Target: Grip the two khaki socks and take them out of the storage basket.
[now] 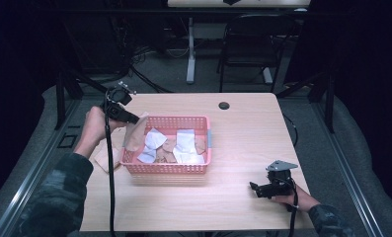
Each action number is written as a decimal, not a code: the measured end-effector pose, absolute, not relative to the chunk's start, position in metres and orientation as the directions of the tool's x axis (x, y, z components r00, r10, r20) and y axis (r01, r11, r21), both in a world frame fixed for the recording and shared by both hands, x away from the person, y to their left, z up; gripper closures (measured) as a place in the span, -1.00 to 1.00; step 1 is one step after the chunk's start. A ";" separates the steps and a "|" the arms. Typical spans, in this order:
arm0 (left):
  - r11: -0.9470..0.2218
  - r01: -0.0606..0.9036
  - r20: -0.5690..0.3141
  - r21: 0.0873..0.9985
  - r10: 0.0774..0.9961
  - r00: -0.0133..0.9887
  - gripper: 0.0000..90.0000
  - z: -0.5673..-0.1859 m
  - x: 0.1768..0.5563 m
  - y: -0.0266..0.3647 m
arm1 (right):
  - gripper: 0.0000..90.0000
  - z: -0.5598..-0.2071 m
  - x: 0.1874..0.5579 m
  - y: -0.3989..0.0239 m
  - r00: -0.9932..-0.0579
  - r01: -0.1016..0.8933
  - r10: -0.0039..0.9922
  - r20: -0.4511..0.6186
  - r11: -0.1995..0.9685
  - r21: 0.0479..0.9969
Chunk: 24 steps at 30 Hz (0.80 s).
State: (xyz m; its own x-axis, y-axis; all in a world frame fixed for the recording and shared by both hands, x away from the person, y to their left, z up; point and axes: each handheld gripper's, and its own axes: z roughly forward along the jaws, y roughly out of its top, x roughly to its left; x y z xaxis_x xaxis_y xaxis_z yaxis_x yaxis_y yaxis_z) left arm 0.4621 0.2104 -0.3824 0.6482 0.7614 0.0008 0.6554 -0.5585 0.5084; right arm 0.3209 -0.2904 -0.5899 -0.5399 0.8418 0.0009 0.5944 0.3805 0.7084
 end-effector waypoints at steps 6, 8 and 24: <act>-0.550 0.645 0.013 0.530 0.766 0.643 0.92 -0.365 0.459 0.216 | -1.00 -0.590 0.321 -0.290 -0.540 0.594 0.842 0.001 0.381 0.709; -0.544 0.643 0.013 0.538 0.769 0.639 0.92 -0.360 0.458 0.219 | -1.00 -0.590 0.321 -0.290 -0.540 0.594 0.842 0.001 0.380 0.709; -0.510 0.663 0.039 0.548 0.807 0.589 0.92 -0.343 0.452 0.251 | -1.00 -0.590 0.321 -0.291 -0.541 0.595 0.841 -0.001 0.384 0.706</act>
